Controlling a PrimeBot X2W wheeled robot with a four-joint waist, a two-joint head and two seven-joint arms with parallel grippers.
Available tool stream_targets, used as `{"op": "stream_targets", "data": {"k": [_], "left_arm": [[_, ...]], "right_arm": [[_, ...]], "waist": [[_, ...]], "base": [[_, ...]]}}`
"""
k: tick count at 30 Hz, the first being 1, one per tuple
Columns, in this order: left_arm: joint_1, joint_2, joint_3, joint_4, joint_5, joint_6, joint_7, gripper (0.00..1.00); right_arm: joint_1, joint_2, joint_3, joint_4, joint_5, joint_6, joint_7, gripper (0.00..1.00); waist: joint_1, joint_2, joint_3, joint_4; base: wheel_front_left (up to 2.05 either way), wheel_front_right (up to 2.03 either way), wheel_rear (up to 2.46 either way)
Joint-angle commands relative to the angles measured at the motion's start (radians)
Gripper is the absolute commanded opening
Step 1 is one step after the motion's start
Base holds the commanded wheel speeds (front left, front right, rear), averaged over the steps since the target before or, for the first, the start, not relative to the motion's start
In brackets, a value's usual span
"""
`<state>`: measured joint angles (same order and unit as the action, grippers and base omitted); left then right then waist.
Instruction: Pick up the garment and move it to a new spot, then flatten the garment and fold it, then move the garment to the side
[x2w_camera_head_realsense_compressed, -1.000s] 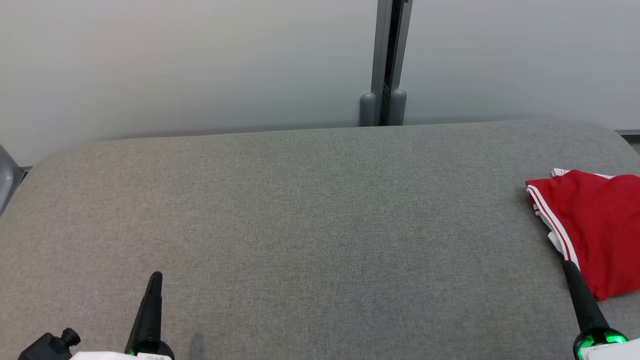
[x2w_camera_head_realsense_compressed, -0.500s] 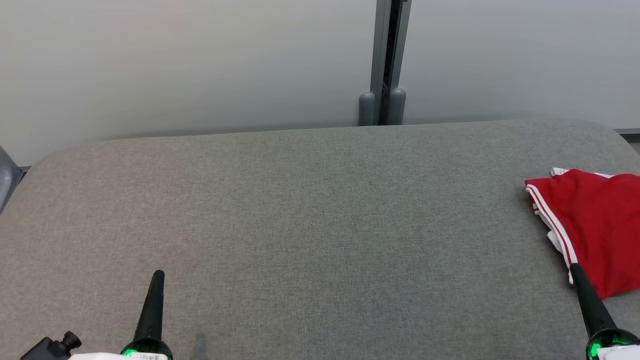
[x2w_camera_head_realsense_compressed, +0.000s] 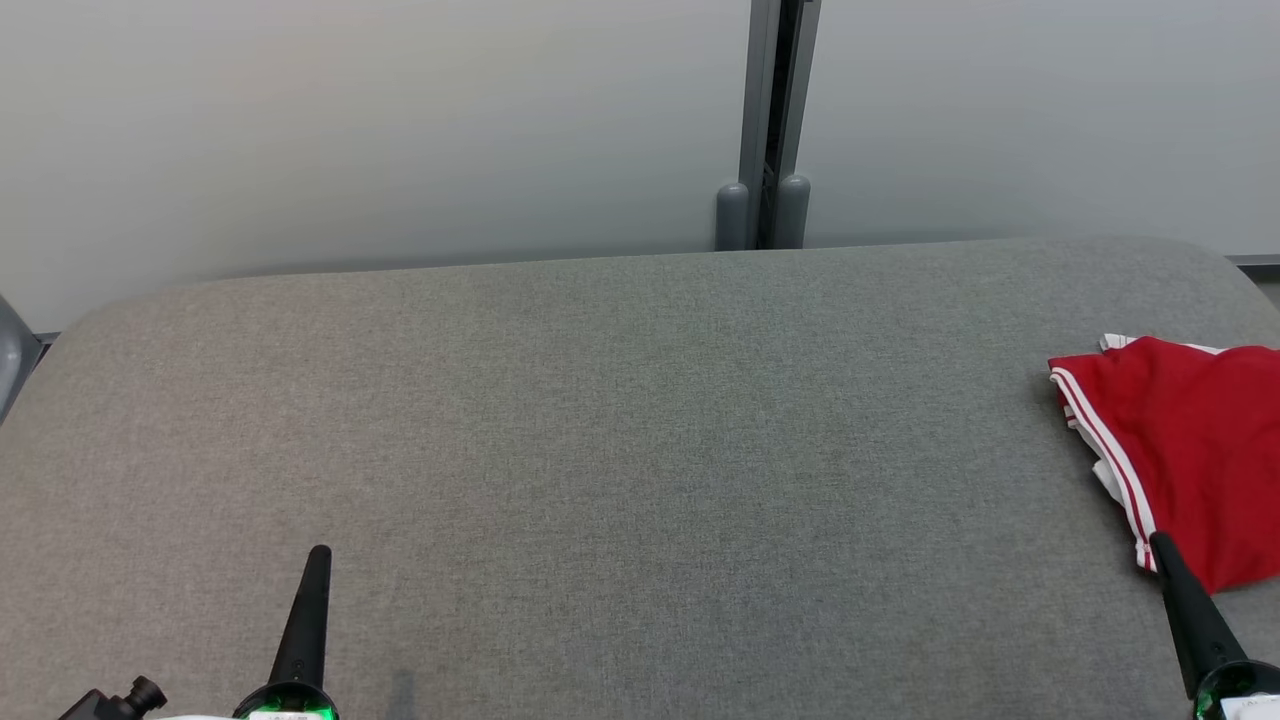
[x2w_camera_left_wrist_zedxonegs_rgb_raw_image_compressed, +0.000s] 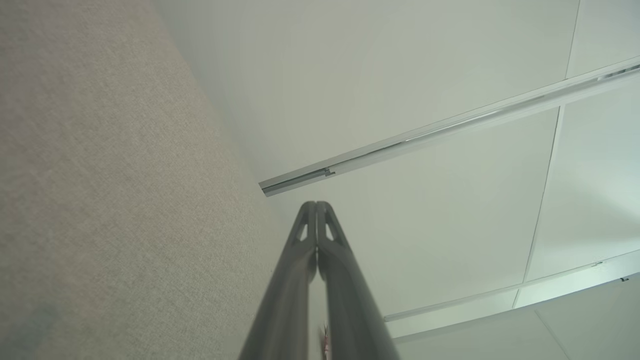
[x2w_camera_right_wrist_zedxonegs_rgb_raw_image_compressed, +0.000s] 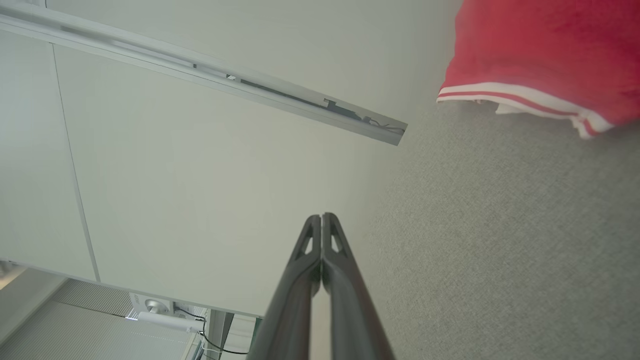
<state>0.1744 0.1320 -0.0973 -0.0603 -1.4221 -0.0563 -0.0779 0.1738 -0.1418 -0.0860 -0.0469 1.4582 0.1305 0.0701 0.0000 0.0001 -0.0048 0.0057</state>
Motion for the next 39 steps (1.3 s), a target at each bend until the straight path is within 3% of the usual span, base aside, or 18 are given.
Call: {"op": "stream_targets", "data": {"k": [1,39], "left_arm": [[-0.003,-0.001,0.009,-0.011,-0.015,-0.009,0.006,0.00],[0.020,-0.063,0.046,-0.022,-0.218,-0.063,0.049,0.00]], "right_arm": [[0.005,-0.012,-0.004,-0.008,0.024,0.000,0.005,0.00],[0.034,-0.023,-0.025,-0.007,0.300,0.000,0.042,0.00]], "waist": [[0.0000,-0.0001,0.000,0.000],[0.0000,-0.0001,0.005,-0.006]], "base": [[0.00,0.00,0.00],[0.00,0.00,0.00]]}}
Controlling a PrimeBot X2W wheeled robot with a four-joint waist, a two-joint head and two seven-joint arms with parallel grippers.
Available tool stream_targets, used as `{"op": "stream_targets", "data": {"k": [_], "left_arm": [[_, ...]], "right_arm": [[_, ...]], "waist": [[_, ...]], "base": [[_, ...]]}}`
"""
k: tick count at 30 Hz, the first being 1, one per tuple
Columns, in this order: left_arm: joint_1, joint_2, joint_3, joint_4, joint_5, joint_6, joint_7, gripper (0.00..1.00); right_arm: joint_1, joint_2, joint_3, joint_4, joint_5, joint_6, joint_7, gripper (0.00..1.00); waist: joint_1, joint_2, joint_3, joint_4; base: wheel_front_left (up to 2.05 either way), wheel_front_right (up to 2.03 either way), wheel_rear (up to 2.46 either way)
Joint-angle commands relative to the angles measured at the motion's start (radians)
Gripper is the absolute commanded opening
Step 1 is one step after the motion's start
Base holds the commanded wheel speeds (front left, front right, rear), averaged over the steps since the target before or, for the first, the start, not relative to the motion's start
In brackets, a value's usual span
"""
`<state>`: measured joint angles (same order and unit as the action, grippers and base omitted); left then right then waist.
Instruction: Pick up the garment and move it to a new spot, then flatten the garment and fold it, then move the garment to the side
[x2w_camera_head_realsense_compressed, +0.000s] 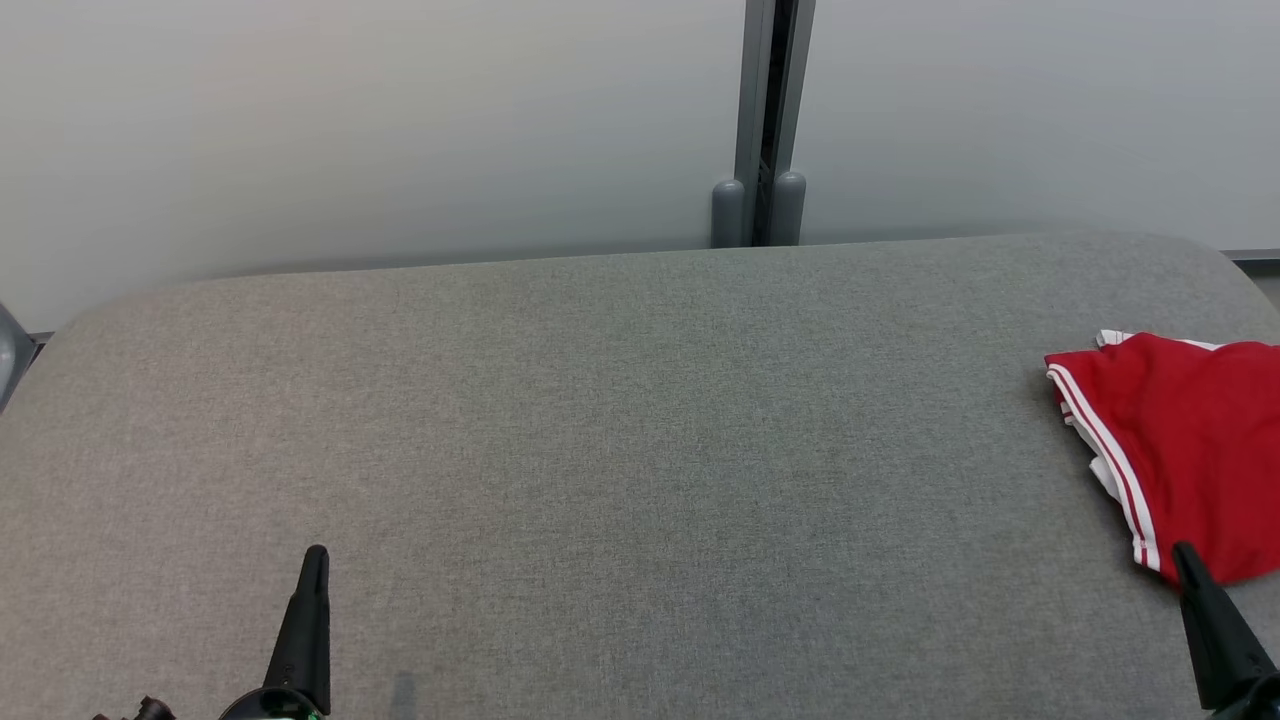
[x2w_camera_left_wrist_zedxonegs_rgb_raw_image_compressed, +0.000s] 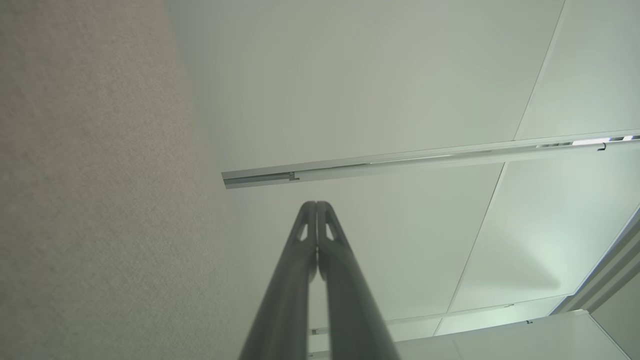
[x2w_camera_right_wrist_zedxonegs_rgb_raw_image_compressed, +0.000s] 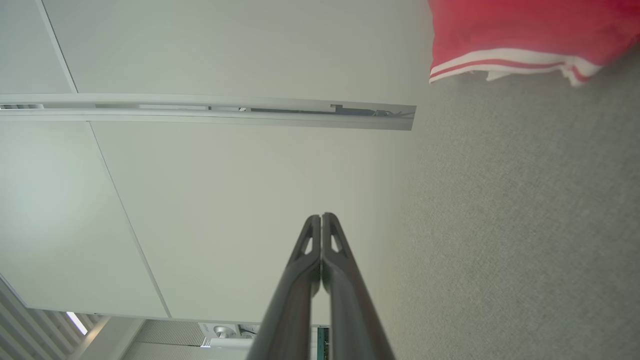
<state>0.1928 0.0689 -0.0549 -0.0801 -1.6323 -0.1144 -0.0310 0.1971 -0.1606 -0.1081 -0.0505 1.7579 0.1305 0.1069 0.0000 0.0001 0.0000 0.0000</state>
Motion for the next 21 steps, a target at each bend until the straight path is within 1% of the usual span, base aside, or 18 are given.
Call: {"op": "stream_targets", "data": {"k": [1,21], "left_arm": [[0.001,0.000,0.004,-0.003,-0.007,-0.005,0.002,0.00],[0.001,-0.001,0.005,-0.003,-0.005,-0.004,0.004,0.00]], "right_arm": [[0.011,-0.004,-0.003,-0.004,0.000,0.000,0.006,0.00],[0.010,0.001,-0.007,-0.002,-0.006,0.000,0.010,0.00]], "waist": [[0.0000,-0.0001,0.000,0.000],[0.0000,-0.0001,0.000,0.000]], "base": [[0.00,0.00,0.00],[0.00,0.00,0.00]]}}
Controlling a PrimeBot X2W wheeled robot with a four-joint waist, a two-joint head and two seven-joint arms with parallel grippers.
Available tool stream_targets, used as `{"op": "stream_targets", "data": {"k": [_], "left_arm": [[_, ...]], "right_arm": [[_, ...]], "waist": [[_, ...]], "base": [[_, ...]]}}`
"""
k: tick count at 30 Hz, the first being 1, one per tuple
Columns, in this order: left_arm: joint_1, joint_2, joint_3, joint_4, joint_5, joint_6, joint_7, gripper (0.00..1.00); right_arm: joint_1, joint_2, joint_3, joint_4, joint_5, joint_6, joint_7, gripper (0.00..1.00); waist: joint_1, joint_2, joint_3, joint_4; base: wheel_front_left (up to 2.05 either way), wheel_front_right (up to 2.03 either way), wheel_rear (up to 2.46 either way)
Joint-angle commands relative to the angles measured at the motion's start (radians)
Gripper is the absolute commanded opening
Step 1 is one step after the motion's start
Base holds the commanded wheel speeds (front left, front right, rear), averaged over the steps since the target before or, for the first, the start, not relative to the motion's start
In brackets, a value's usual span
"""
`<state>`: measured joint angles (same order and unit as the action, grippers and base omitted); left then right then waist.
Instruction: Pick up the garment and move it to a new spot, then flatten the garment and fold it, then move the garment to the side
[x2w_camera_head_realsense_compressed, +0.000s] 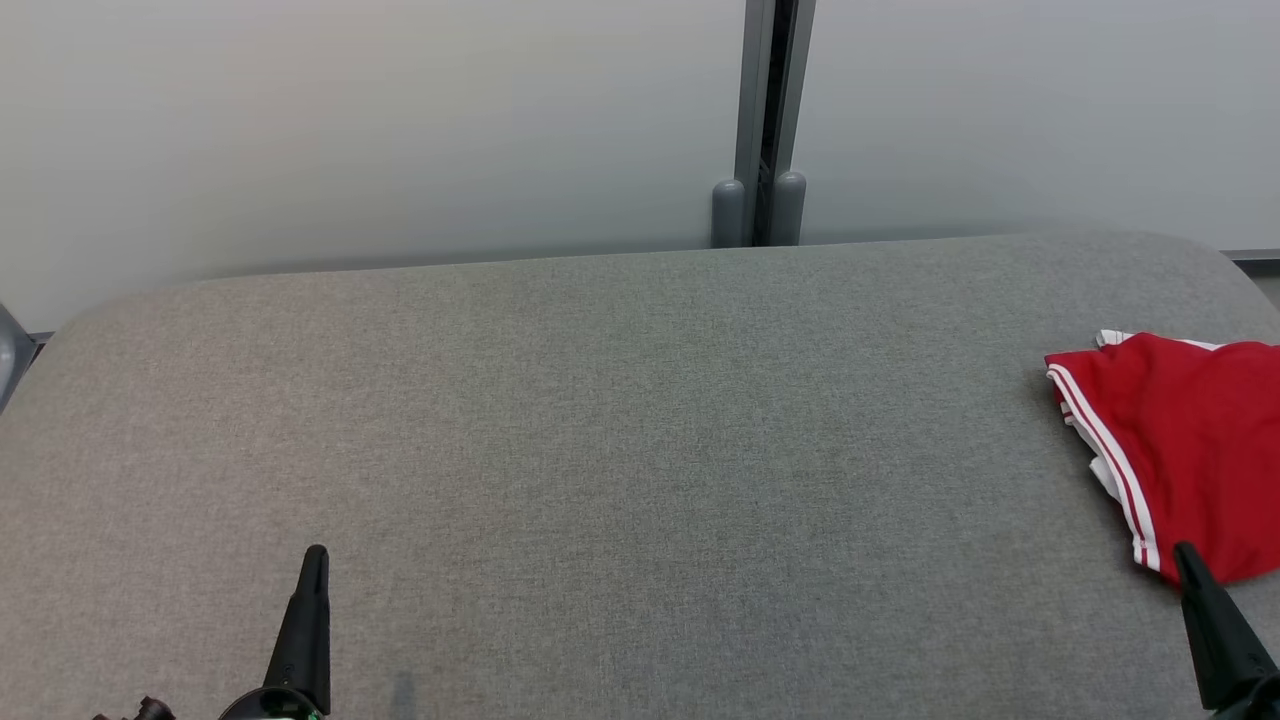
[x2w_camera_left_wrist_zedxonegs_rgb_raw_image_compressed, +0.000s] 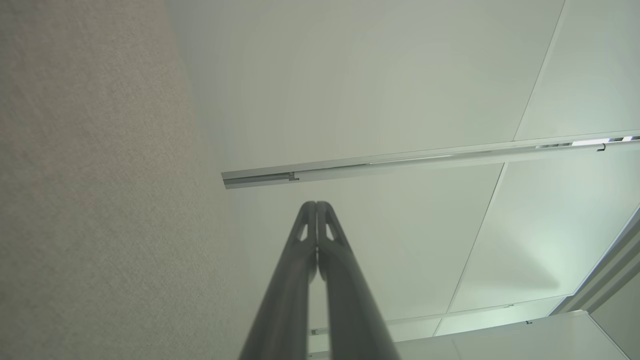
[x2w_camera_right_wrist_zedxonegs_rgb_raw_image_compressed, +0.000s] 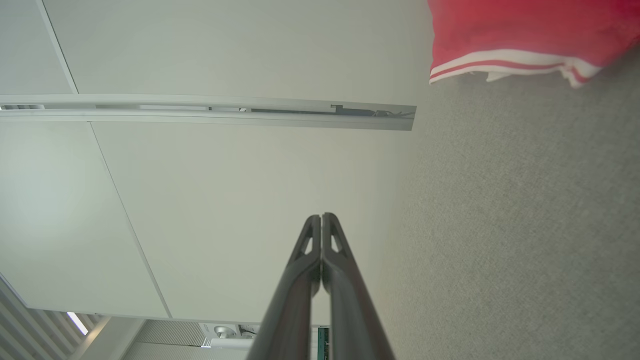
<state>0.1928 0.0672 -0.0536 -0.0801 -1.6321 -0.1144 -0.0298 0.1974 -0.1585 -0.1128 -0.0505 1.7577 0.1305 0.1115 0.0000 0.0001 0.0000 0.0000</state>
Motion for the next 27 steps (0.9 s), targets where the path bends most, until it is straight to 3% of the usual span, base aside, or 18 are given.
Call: {"op": "stream_targets", "data": {"k": [1,27], "left_arm": [[0.001,0.001,0.003,-0.003,-0.006,-0.004,0.003,0.00],[0.001,0.001,0.005,-0.003,-0.003,-0.004,0.004,0.00]], "right_arm": [[0.009,-0.001,-0.002,-0.002,-0.005,0.000,0.006,0.00],[0.008,0.004,-0.007,0.000,-0.008,0.000,0.009,0.00]], "waist": [[0.0000,-0.0001,0.000,0.000],[0.0000,-0.0001,0.000,0.000]], "base": [[0.00,0.00,0.00],[0.00,0.00,0.00]]}}
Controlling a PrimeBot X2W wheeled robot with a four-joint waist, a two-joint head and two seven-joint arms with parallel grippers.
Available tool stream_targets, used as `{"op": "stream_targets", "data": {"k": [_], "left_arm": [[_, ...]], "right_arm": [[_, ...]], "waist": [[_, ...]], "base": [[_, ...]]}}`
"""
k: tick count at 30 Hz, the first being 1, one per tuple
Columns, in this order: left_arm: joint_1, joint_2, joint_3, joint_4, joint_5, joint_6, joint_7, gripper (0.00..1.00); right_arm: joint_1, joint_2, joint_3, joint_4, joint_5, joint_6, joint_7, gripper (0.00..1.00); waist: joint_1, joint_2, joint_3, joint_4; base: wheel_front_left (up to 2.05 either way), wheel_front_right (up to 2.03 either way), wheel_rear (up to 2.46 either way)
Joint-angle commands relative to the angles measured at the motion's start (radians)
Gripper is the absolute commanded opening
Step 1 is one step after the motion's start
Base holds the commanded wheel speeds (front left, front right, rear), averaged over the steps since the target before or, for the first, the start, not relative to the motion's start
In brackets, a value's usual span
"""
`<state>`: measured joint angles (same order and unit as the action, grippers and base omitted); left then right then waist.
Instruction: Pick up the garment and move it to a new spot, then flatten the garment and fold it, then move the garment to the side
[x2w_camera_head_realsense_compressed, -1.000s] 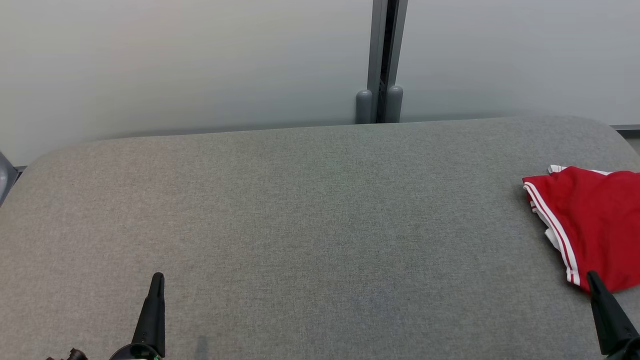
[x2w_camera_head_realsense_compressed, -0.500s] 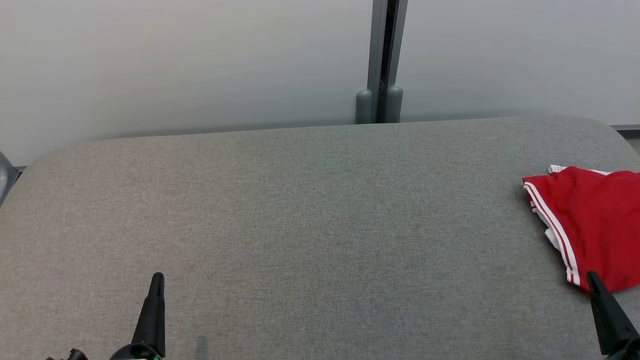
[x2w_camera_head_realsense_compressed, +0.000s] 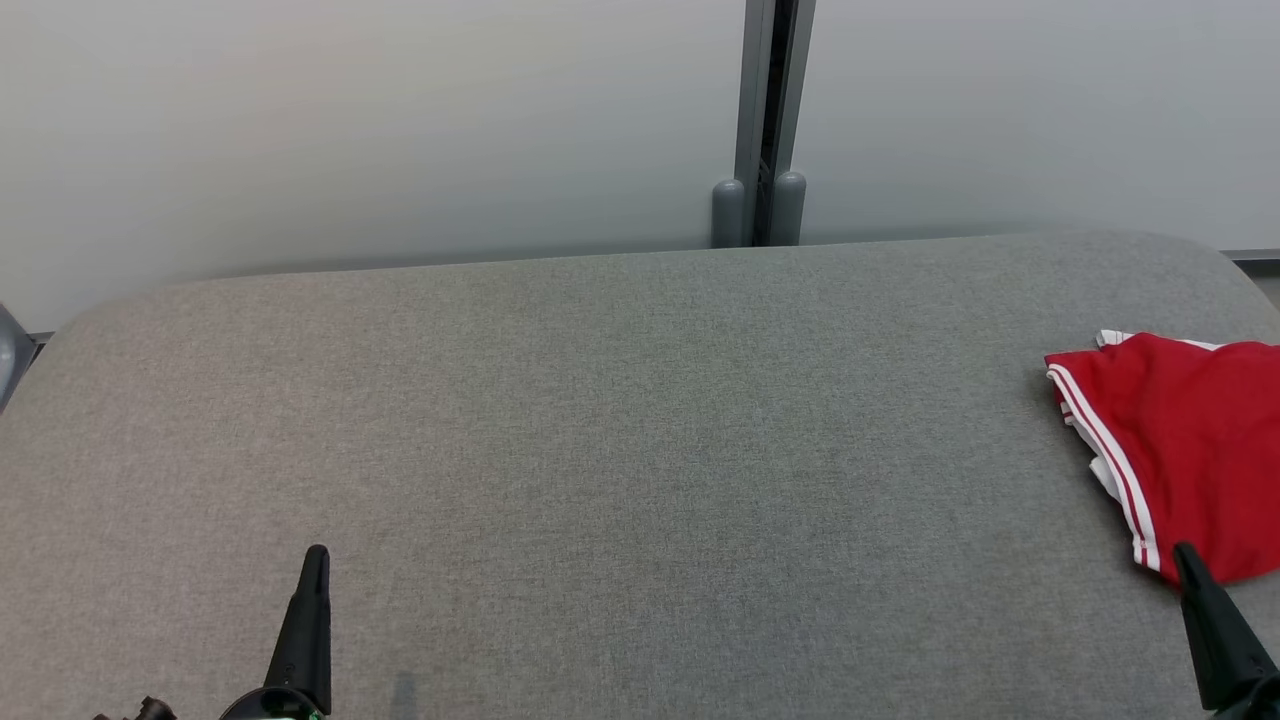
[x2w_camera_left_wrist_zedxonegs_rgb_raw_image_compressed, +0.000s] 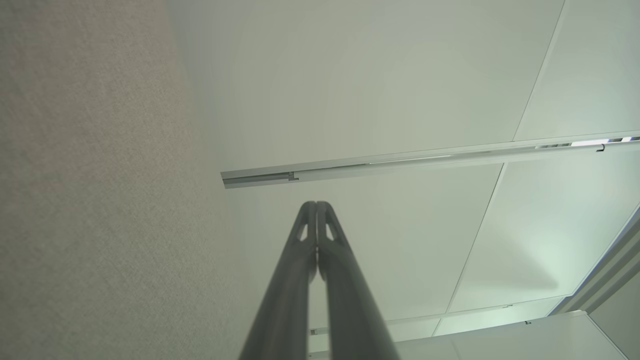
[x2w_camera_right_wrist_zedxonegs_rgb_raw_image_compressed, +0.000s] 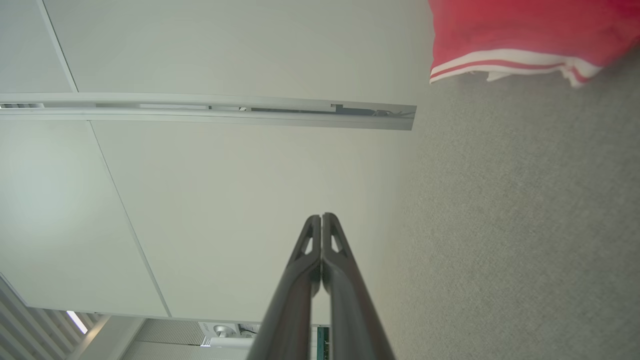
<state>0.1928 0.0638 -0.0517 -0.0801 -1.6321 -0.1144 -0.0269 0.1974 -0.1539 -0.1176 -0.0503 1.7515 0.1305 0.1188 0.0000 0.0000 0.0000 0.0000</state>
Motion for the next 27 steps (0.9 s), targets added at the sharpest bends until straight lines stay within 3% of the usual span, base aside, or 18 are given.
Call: {"op": "stream_targets", "data": {"k": [1,27], "left_arm": [[0.001,0.004,0.003,-0.003,-0.003,-0.004,0.001,0.00],[0.002,0.002,0.005,-0.002,-0.001,-0.004,0.004,0.00]], "right_arm": [[0.008,0.000,-0.002,-0.001,-0.002,0.000,0.002,0.00],[0.007,0.003,-0.007,0.001,-0.007,0.000,0.008,0.00]], "waist": [[0.0000,0.0000,0.000,0.000],[0.0000,0.0000,0.000,0.000]], "base": [[0.00,0.00,0.00],[0.00,0.00,0.00]]}}
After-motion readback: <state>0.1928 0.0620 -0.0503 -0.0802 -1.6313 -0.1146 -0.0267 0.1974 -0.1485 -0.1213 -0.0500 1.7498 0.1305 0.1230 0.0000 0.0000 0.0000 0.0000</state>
